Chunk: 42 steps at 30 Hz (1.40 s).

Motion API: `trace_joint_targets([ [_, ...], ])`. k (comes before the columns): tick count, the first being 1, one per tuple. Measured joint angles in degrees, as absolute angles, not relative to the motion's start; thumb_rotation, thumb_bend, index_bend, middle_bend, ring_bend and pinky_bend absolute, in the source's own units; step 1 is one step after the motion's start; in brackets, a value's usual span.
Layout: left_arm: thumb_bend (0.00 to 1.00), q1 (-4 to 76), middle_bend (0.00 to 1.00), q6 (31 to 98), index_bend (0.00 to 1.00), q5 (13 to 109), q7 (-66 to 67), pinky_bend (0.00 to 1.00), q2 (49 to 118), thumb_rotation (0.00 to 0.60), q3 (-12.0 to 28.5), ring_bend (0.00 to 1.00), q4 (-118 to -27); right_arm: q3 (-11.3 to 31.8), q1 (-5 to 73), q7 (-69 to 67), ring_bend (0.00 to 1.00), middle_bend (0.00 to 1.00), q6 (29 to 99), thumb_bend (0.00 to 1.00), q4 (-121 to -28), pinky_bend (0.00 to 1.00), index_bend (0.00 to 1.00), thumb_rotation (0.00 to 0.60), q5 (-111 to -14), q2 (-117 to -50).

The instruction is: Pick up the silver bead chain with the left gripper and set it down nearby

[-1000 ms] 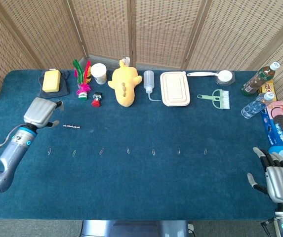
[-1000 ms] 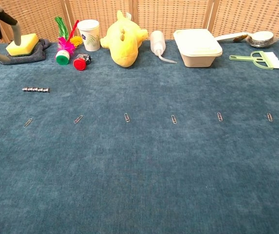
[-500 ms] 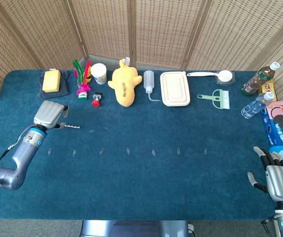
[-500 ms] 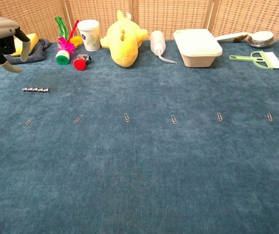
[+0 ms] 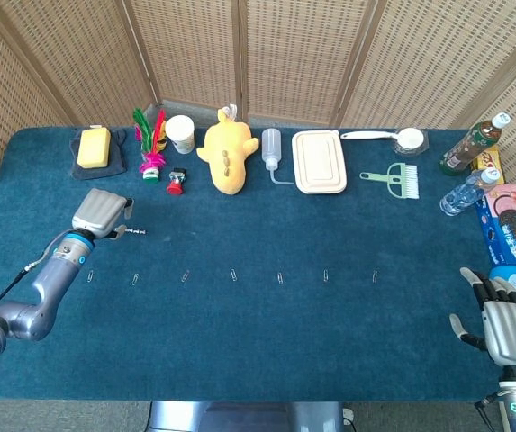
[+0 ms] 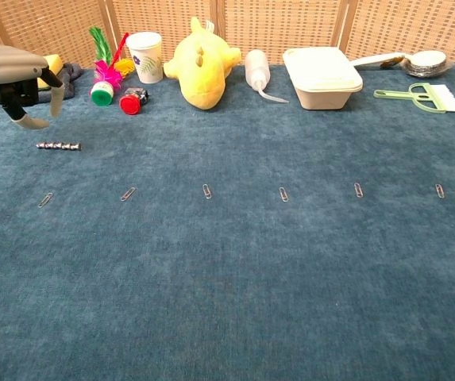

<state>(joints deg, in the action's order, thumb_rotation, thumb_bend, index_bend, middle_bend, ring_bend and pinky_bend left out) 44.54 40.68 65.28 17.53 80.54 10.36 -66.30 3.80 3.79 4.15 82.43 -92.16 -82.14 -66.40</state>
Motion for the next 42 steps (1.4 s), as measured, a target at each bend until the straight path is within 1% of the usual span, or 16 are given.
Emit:
trace_joint_targets([
  [8, 0.58, 45.31, 0.95, 40.51, 0.49, 64.14, 18.58, 0.93, 81.49, 0.589, 9.70, 0.98, -66.05, 3.79, 3.61, 4.04, 0.22, 0.20, 82.60, 0.38, -92.10, 0.18, 0.14, 0.514, -81.97, -66.37],
  [30, 0.58, 47.96, 0.95, 38.79, 0.50, 59.70, 21.96, 0.93, 86.84, 0.590, 8.35, 0.98, -61.95, 3.69, 2.81, 3.03, 0.23, 0.20, 83.16, 0.38, -91.59, 0.18, 0.14, 0.513, -81.45, -66.36],
  [42, 0.58, 48.98, 0.95, 37.59, 0.50, 57.56, 22.80, 0.93, 88.24, 0.591, 7.92, 0.98, -60.12, 3.49, 2.16, 2.74, 0.23, 0.20, 83.90, 0.38, -91.42, 0.18, 0.14, 0.514, -81.57, -66.47],
])
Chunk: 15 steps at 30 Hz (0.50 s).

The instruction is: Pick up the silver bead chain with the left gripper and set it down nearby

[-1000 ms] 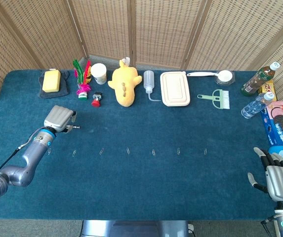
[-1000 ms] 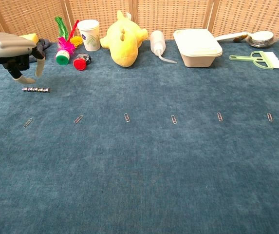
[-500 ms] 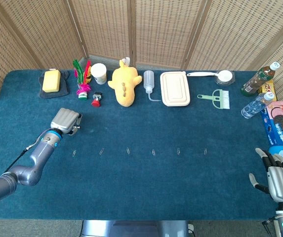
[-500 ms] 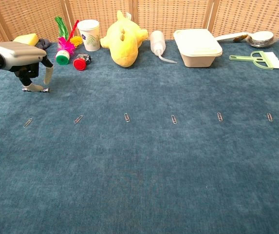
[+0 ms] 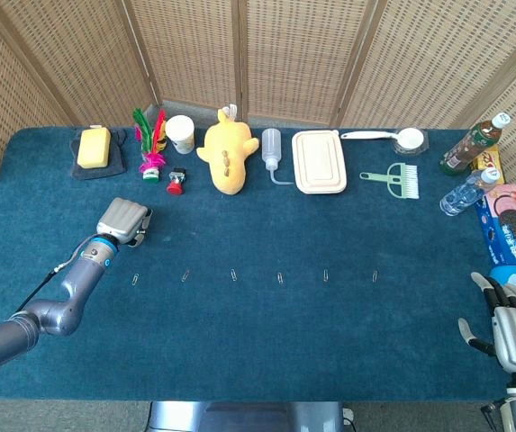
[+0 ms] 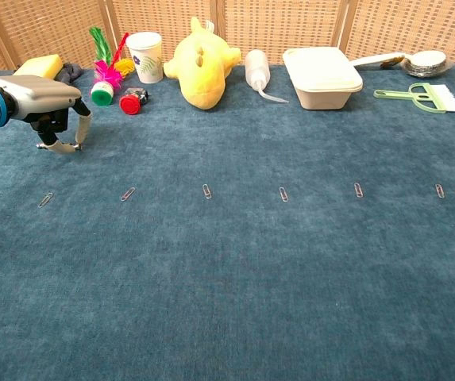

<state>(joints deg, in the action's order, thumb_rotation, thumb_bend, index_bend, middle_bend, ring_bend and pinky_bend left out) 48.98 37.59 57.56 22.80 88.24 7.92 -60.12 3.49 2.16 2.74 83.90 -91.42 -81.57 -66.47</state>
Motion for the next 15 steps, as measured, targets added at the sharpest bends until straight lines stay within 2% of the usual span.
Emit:
trace_joint_targets([
  [15, 0.58, 49.88, 0.95, 36.72, 0.50, 54.93, 24.15, 0.93, 88.98, 0.590, 7.36, 0.98, -59.07, 3.62, 1.67, 2.49, 0.23, 0.20, 84.45, 0.38, -91.32, 0.18, 0.14, 0.514, -81.49, -66.56],
])
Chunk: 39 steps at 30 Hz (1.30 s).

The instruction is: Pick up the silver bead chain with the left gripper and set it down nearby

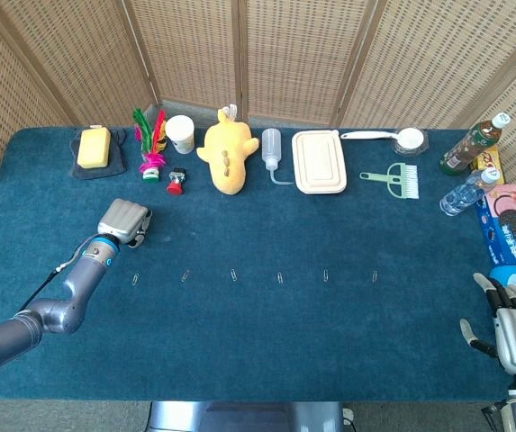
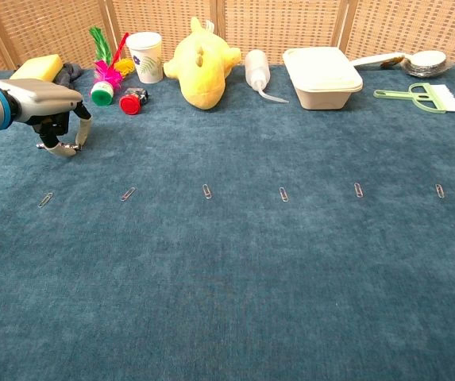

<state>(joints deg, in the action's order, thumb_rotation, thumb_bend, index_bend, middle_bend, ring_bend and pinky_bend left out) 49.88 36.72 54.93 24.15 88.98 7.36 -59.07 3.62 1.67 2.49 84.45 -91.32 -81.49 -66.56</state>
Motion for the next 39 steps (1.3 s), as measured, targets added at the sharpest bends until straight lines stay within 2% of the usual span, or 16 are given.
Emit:
trace_joint_targets([
  [23, 0.58, 49.07, 0.95, 36.26, 0.50, 53.52, 23.53, 0.93, 85.71, 0.591, 6.02, 0.98, -57.80, 3.78, 1.62, 3.10, 0.23, 0.20, 84.28, 0.38, -91.66, 0.18, 0.13, 0.514, -81.35, -66.93],
  [39, 0.58, 49.03, 0.95, 35.39, 0.50, 53.71, 22.74, 0.93, 87.04, 0.590, 5.27, 0.98, -55.98, 3.80, 1.40, 3.53, 0.24, 0.20, 84.53, 0.38, -92.01, 0.18, 0.13, 0.515, -81.35, -66.98],
])
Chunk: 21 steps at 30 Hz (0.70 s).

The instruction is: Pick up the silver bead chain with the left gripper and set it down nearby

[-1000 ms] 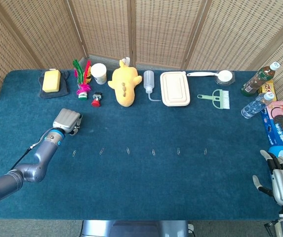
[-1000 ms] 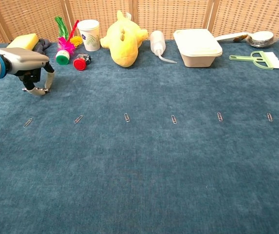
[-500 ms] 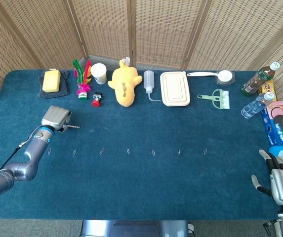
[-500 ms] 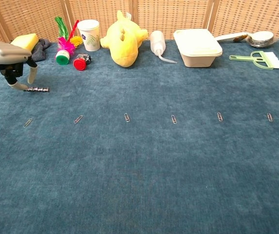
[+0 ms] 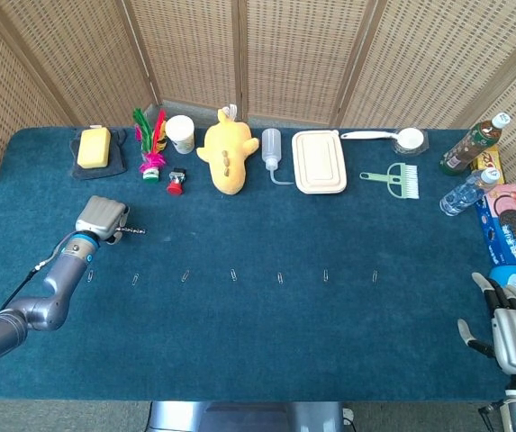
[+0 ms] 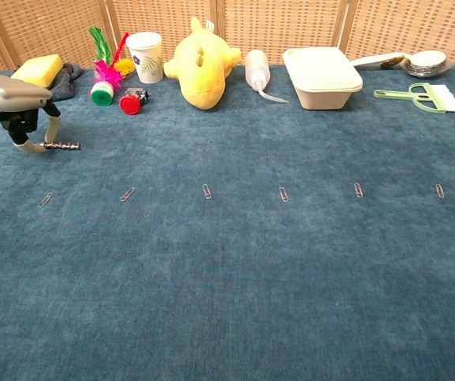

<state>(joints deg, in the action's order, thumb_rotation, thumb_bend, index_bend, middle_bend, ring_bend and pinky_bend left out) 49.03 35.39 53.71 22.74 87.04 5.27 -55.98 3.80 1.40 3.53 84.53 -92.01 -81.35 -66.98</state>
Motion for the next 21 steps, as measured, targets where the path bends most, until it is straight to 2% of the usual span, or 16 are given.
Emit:
trace_joint_targets([
  [16, 0.58, 49.87, 0.95, 34.37, 0.53, 52.91, 24.17, 0.93, 88.03, 0.591, 4.82, 0.98, -54.59, 3.88, 0.89, 3.51, 0.24, 0.20, 85.24, 0.38, -92.37, 0.18, 0.12, 0.513, -81.38, -66.73],
  [21, 0.64, 49.73, 0.95, 34.27, 0.56, 52.19, 24.68, 0.93, 87.92, 0.591, 4.54, 0.99, -54.58, 3.81, 0.81, 3.44, 0.24, 0.20, 85.32, 0.38, -92.38, 0.18, 0.12, 0.513, -81.54, -66.82],
])
